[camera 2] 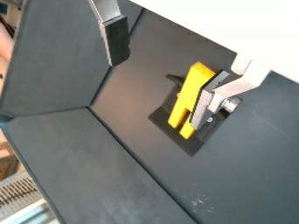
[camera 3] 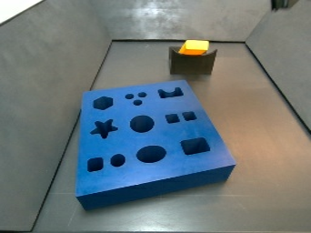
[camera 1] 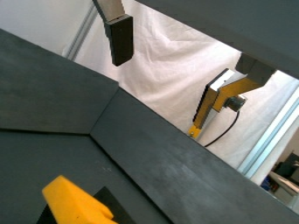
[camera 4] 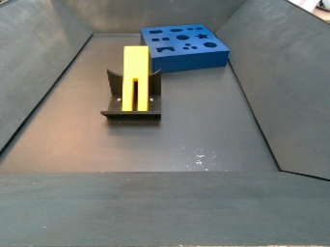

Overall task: Pick up the double-square object. Move up. Rotate the double-square object. Place the double-square object on the fixture. Regrasp the double-square object. Move to above the board. Insert the double-square object.
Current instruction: Regrasp the double-square object.

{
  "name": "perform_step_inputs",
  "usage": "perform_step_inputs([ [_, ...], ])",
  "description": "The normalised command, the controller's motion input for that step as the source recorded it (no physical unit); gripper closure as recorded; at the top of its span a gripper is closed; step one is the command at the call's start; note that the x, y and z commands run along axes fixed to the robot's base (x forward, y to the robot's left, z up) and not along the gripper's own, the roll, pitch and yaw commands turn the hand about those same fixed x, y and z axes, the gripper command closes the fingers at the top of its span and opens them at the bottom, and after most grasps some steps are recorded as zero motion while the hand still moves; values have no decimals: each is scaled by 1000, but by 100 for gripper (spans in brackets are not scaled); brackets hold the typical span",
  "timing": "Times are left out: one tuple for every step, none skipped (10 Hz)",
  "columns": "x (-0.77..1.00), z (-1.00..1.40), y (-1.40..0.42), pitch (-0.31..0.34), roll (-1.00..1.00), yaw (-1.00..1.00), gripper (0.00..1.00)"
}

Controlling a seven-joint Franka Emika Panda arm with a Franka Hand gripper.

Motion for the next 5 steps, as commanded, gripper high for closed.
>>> perform_step_inputs([
  [50,-1000,41,-34,137,199,0],
  [62,-1000,36,-75,121,171,0],
  [73,-1000,33,-114,100,124,0],
  [78,-1000,30,-131,92,91,0],
  [85,-1000,26,-140,88,43,0],
])
